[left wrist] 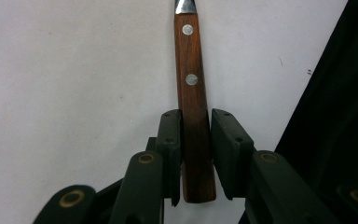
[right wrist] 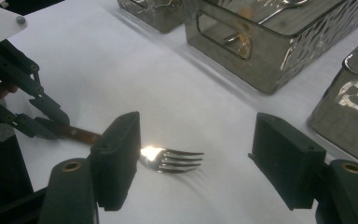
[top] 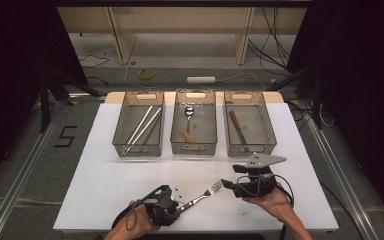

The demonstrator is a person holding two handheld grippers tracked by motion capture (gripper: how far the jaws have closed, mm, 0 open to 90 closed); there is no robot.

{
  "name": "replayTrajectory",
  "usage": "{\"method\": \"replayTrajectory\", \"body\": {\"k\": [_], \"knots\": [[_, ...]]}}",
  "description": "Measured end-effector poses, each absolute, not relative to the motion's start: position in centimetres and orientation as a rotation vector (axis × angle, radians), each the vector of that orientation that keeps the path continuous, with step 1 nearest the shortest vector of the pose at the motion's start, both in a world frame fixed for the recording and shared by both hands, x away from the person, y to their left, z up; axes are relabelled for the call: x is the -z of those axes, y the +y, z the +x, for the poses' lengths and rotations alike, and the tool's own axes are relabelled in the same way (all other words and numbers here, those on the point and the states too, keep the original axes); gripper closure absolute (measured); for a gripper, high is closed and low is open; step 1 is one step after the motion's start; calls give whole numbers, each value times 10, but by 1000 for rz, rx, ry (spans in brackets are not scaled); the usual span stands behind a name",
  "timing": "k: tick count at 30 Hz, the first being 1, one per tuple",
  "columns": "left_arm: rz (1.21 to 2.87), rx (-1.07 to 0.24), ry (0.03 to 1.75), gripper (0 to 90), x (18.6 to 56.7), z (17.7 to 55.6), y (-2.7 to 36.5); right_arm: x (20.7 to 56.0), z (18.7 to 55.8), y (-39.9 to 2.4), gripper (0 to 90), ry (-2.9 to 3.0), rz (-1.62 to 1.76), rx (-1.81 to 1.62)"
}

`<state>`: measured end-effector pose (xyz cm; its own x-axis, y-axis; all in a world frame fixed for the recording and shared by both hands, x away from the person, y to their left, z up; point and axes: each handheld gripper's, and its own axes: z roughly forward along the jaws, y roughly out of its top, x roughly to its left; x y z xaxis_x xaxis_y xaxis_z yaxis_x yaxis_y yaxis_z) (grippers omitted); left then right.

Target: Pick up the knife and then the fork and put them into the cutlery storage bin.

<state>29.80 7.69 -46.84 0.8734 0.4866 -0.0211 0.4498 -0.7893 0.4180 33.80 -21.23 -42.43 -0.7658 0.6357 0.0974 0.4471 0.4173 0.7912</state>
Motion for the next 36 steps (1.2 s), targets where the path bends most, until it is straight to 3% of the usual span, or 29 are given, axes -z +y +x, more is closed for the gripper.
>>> {"method": "replayTrajectory", "body": {"k": [16,36], "knots": [[2639,-119,646,749,456,303,80,428,325,-183,342,2578,729,-1284],[2676,-146,580,749,446,298,74,470,317,-118,375,2778,346,-1116]]}}
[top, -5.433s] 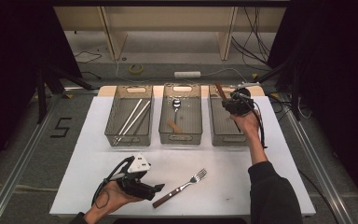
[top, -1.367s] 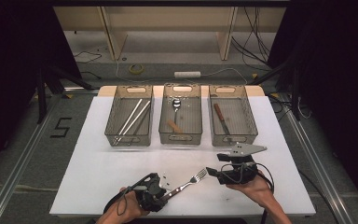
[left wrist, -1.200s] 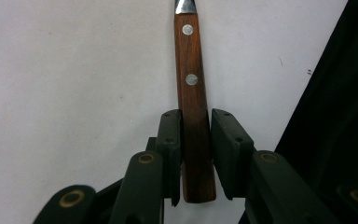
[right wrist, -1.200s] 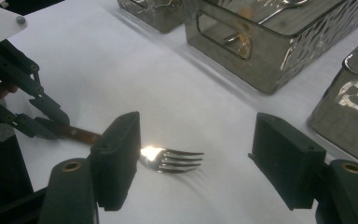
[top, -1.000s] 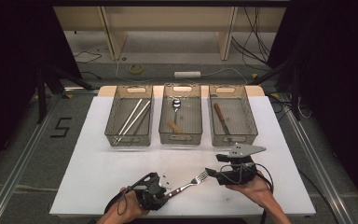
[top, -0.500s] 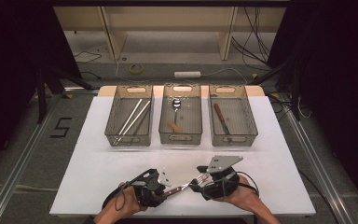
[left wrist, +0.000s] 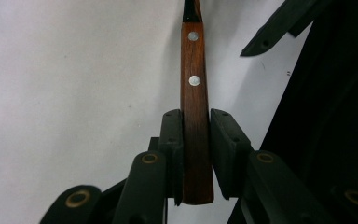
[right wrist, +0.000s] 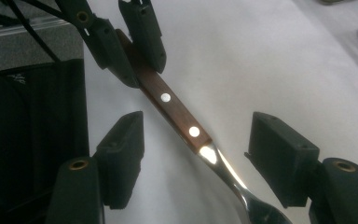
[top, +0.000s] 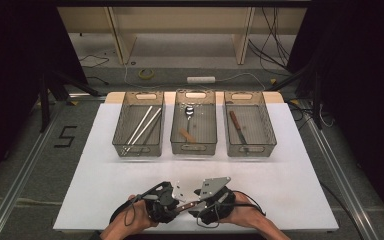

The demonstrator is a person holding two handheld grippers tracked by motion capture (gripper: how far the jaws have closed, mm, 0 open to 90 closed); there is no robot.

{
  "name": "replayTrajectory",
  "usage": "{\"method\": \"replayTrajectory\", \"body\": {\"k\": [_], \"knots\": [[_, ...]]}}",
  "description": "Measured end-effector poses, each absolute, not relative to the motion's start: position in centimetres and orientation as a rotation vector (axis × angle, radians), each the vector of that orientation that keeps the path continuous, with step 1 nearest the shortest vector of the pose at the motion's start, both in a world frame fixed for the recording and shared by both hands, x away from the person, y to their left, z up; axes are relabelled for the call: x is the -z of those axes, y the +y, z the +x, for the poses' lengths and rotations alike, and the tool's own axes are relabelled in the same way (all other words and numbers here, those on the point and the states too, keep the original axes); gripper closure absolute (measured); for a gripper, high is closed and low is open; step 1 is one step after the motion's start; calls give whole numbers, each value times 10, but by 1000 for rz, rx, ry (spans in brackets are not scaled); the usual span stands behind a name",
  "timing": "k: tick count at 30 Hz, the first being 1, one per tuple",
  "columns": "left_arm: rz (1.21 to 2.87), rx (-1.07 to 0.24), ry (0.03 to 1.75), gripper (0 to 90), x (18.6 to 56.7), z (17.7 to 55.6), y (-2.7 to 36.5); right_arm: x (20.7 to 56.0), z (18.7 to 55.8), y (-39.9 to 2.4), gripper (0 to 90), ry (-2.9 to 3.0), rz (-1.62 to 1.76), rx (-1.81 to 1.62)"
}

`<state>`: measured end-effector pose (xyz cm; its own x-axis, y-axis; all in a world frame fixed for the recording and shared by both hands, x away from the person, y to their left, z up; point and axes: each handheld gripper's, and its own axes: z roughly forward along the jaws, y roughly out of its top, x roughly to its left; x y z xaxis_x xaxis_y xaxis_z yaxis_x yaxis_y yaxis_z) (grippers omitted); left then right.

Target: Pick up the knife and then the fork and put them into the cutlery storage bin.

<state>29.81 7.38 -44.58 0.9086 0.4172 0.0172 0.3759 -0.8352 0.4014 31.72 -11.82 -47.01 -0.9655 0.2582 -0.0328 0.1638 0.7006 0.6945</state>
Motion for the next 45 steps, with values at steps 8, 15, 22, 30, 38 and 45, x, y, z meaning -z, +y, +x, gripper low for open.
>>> {"method": "replayTrajectory", "body": {"k": [8,15,22,30,38,45], "knots": [[2677,-147,569,749,444,297,73,479,317,-107,450,2817,296,-1065],[2682,-154,550,749,442,296,73,481,317,-102,548,2820,244,-1038],[2682,-158,533,749,441,295,73,483,316,-100,616,2815,181,-1018],[2668,-174,484,747,439,294,75,481,314,-102,676,2788,56,-982],[2595,-251,462,708,436,296,80,477,308,-102,769,2724,-76,-922],[2471,-328,501,482,428,300,86,474,308,-104,780,2744,-90,-902]]}}
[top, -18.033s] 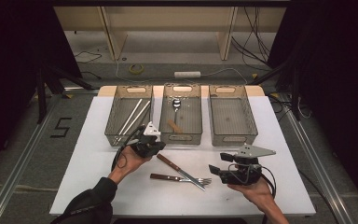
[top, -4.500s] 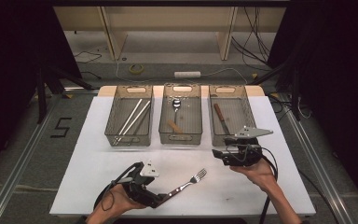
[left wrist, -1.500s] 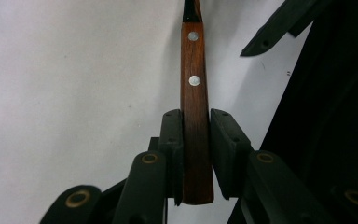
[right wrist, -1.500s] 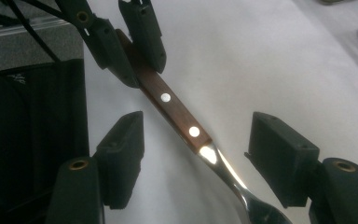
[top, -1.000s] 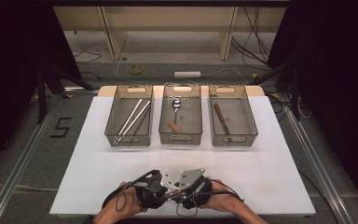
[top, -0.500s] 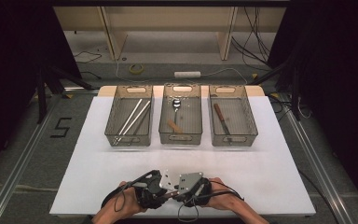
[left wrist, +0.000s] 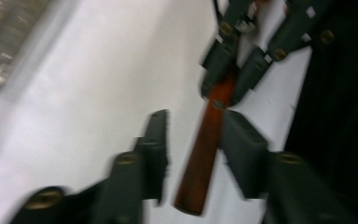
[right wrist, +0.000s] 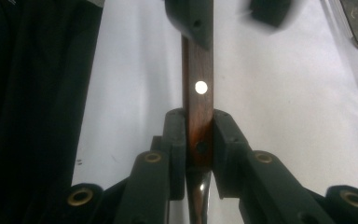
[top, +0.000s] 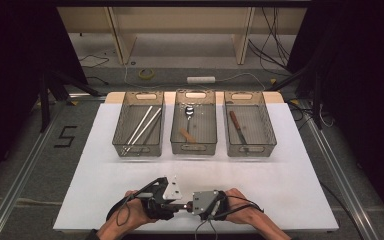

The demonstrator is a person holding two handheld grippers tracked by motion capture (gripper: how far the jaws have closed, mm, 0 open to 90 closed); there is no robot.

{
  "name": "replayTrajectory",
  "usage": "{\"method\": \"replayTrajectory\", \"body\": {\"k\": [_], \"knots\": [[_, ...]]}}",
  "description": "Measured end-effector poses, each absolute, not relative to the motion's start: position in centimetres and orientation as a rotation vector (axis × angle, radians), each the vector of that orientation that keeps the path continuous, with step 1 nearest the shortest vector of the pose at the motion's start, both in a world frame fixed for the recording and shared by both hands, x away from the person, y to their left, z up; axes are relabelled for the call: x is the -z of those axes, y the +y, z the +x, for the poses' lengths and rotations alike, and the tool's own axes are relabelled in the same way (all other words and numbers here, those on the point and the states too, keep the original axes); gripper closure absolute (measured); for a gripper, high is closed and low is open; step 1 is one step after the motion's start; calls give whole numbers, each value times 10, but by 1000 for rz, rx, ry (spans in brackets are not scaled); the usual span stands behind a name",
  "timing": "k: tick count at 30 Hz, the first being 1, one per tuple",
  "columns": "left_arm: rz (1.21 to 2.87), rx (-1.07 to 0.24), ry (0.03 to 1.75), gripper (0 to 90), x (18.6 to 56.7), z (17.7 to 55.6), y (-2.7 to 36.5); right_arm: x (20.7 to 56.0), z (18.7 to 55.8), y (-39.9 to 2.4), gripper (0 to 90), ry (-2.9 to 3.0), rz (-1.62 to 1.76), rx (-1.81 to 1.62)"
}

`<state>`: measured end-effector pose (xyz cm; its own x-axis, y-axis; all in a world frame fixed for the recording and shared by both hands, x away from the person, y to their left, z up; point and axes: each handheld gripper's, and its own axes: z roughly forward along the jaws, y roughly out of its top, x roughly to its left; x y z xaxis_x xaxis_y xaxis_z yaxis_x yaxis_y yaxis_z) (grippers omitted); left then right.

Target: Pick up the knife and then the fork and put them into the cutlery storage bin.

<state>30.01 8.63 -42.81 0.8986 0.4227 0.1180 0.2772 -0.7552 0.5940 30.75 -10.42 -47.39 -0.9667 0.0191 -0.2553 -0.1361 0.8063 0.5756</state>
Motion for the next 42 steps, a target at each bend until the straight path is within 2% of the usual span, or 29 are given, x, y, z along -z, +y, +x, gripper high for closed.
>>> {"method": "replayTrajectory", "body": {"k": [2,6,13,21,42], "knots": [[2419,-329,527,388,426,302,91,473,308,-105,781,2746,-74,-892],[2300,-347,580,296,421,304,101,471,313,-110,781,2723,-38,-886],[2168,-373,632,216,415,305,113,464,322,-122,780,2686,43,-905],[2079,-382,683,185,416,307,122,456,332,-137,780,2653,154,-934],[1950,-378,745,175,426,310,135,441,350,-168,779,2552,371,-999]]}}
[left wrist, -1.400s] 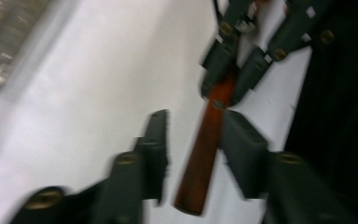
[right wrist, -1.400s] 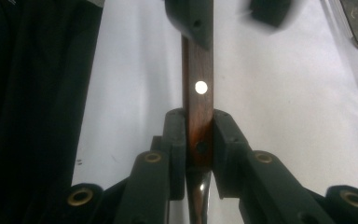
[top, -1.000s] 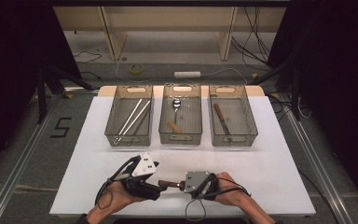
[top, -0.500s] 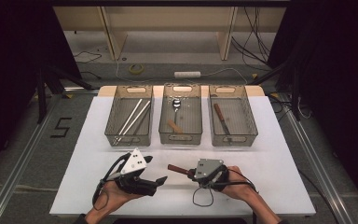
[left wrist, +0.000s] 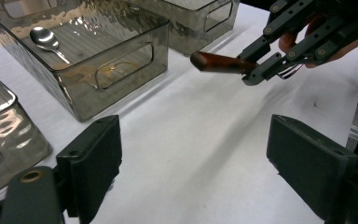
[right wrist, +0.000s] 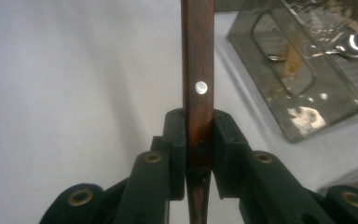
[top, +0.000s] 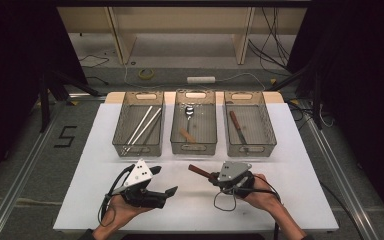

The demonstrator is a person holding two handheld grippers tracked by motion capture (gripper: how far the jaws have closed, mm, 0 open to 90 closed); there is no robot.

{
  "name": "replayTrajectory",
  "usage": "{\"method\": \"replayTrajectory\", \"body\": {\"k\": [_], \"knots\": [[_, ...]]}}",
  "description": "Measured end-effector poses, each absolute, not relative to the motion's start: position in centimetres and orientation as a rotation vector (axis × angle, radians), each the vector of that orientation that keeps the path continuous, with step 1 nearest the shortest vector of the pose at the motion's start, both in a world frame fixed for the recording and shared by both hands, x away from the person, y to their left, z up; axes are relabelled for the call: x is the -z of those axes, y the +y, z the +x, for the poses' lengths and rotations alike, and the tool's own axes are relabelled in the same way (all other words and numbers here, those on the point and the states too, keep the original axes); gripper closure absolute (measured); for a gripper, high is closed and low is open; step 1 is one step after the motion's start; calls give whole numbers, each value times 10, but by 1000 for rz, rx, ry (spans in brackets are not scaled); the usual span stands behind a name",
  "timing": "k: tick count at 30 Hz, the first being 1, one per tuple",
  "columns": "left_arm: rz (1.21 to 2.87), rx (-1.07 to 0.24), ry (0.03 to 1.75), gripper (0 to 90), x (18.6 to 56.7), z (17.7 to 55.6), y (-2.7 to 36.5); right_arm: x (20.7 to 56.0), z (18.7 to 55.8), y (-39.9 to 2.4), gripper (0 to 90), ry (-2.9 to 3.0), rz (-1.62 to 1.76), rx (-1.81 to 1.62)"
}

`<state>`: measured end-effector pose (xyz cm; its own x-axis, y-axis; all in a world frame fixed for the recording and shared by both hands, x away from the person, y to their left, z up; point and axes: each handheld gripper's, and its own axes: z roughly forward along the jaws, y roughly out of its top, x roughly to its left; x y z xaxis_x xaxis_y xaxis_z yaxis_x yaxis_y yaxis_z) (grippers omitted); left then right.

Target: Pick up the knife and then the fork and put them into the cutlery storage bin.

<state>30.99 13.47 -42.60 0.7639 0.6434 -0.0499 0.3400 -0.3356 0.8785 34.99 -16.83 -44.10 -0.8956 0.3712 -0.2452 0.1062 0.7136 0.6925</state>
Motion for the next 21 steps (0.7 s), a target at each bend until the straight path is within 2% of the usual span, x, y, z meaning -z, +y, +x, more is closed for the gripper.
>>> {"method": "replayTrajectory", "body": {"k": [21], "knots": [[1914,-386,780,166,427,314,142,427,376,-215,778,2398,709,-1098]]}}
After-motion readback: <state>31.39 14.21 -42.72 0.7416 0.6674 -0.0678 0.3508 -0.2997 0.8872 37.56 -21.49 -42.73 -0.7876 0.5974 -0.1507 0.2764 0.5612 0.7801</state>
